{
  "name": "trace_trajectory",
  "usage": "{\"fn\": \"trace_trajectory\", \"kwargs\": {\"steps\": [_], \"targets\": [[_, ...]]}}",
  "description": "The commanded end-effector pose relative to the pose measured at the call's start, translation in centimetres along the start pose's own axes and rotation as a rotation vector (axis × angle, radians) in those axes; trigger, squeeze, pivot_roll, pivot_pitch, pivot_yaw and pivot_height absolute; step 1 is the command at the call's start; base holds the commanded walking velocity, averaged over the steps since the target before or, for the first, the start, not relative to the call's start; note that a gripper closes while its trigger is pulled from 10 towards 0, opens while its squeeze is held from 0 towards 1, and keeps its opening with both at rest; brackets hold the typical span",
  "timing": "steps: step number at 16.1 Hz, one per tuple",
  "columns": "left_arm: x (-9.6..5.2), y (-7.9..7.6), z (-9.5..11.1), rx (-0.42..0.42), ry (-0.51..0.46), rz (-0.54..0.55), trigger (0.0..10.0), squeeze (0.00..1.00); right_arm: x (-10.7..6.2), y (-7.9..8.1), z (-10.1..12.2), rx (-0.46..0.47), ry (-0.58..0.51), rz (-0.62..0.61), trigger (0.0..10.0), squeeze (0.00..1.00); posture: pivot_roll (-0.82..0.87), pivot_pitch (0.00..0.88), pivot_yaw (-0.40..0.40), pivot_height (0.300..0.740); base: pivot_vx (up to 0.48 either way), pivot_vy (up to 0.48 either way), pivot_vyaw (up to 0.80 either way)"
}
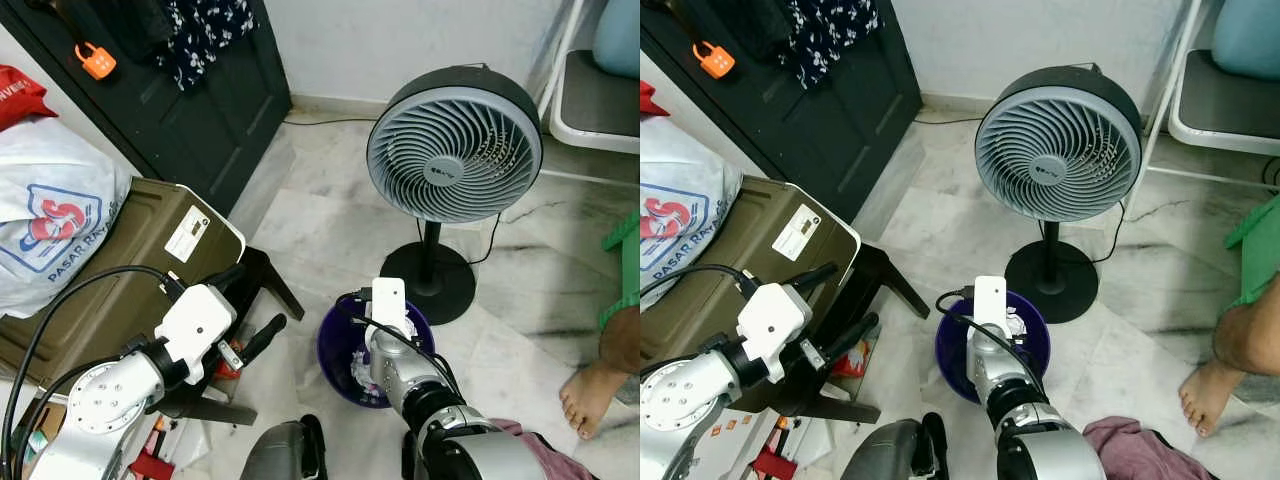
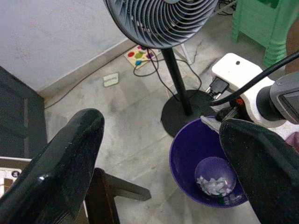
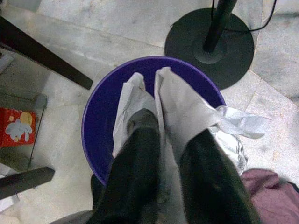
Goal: Clean up the room
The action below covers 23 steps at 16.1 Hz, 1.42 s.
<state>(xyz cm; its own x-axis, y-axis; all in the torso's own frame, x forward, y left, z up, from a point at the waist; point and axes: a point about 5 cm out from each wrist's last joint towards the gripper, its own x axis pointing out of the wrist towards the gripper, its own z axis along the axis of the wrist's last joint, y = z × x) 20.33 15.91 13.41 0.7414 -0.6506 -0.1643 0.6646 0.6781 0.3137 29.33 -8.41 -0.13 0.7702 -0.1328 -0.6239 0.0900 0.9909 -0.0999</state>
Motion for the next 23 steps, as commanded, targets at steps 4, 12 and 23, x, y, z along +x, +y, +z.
{"fn": "trace_trajectory", "kwargs": {"steps": [4, 12, 23], "targets": [[-0.5, 0.0, 0.0, 0.004, 0.02, 0.02, 10.0, 0.0, -0.4, 1.9, 1.0, 0.02, -0.045, 0.045, 10.0, 1.0, 0.12, 0.232, 0.219, 0.74, 0.0, 0.0, 0.0], [0.6, 0.2, 0.0, 0.001, 0.003, 0.061, 10.0, 0.0, -0.7, 2.2, 5.2, 0.109, -0.238, 0.152, 10.0, 1.0, 0.09, 0.207, 0.204, 0.74, 0.0, 0.0, 0.0], [6.8, 2.9, 0.2, -0.084, -0.138, 0.312, 10.0, 0.0, -6.2, -3.0, 7.4, -0.233, -0.568, 0.437, 10.0, 1.0, -0.15, 0.0, 0.12, 0.74, 0.0, 0.0, 0.0]]}}
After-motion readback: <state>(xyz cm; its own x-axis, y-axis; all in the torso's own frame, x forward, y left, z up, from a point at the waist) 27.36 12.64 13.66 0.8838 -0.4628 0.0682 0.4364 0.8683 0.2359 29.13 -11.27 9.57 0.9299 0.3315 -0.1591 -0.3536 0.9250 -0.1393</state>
